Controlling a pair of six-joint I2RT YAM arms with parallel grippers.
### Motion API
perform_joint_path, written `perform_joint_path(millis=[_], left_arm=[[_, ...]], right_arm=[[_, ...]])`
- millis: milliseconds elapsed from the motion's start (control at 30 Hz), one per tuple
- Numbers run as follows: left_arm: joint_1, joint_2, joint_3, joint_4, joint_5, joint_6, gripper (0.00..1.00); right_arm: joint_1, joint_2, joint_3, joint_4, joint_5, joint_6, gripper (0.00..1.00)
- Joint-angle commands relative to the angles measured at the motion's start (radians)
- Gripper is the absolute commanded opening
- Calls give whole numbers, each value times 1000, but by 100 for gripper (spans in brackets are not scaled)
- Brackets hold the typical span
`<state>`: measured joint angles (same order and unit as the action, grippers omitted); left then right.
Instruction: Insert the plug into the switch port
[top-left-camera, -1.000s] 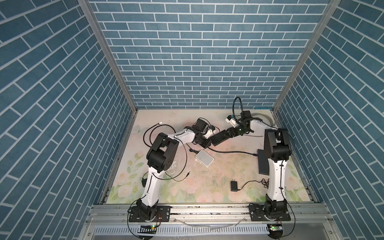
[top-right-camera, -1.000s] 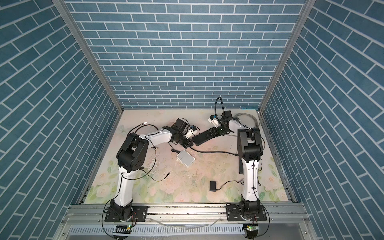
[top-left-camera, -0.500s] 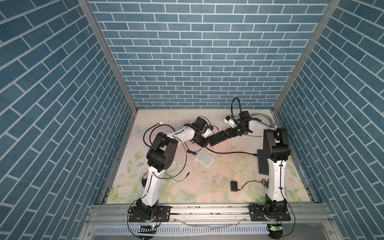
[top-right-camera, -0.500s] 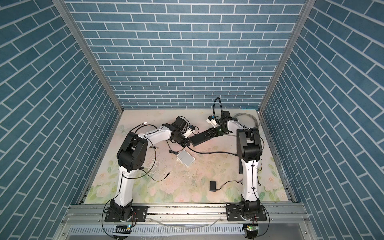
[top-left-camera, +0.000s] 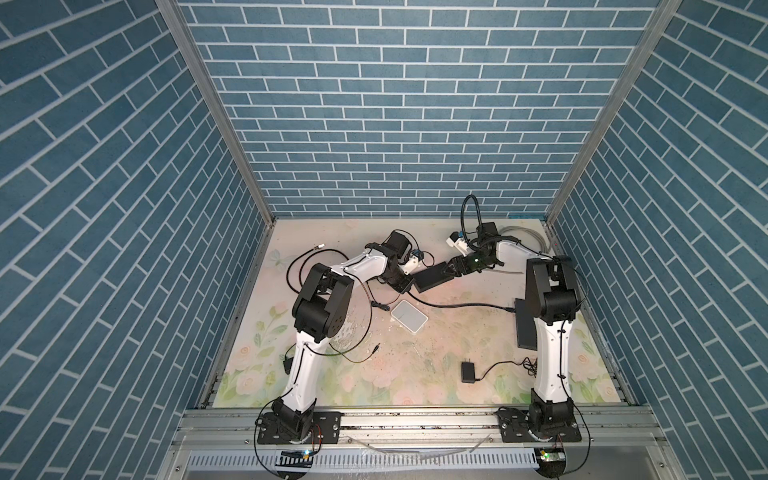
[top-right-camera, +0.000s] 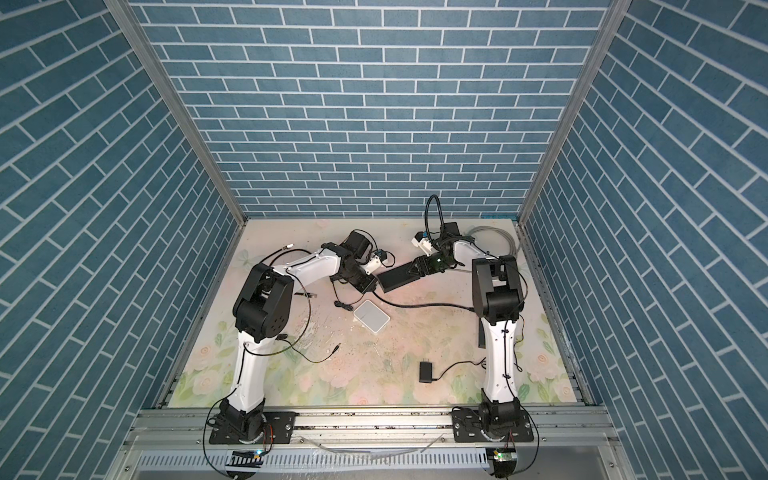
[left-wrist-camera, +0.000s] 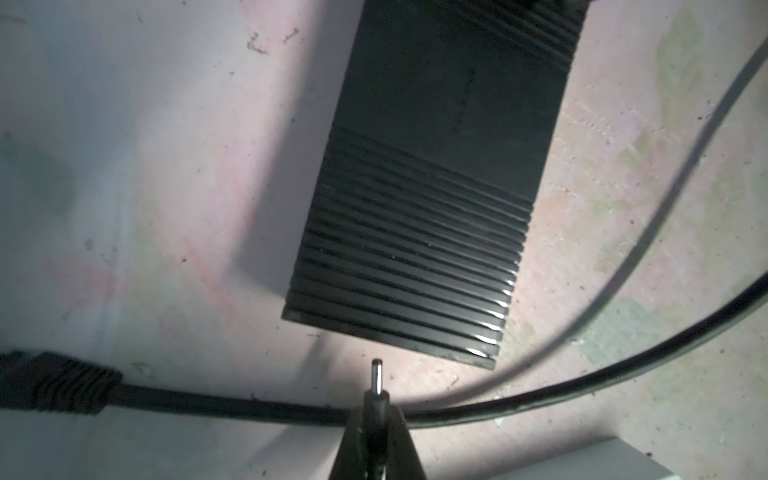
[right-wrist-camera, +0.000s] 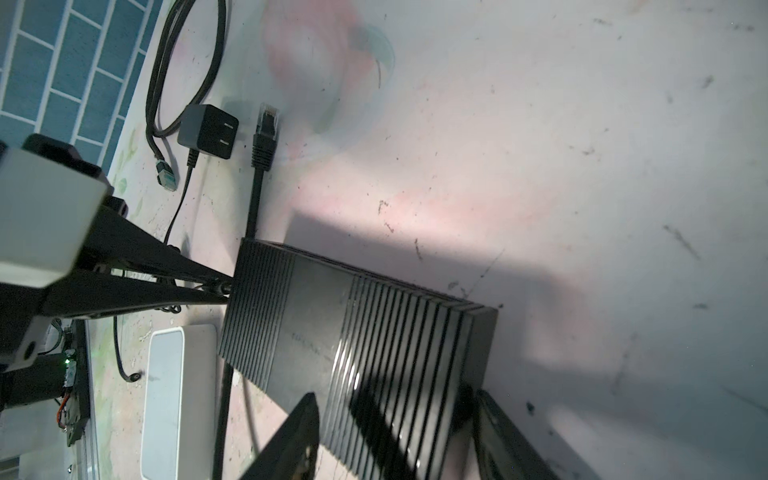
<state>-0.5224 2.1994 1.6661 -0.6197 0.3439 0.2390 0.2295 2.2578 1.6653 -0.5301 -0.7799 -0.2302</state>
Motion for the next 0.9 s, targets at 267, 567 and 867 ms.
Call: perform_joint_path(millis=[267, 567, 867], left_arm=[[39, -93, -129, 128, 92, 27, 2], [57, -236, -223, 234, 140, 161, 2], [68, -269, -241, 264, 217, 183, 3]], right_arm=[[7, -120, -94, 133, -44, 139, 59], [38, -340, -297, 371, 115, 542, 56], [166, -351, -500, 941, -14, 1001, 42]])
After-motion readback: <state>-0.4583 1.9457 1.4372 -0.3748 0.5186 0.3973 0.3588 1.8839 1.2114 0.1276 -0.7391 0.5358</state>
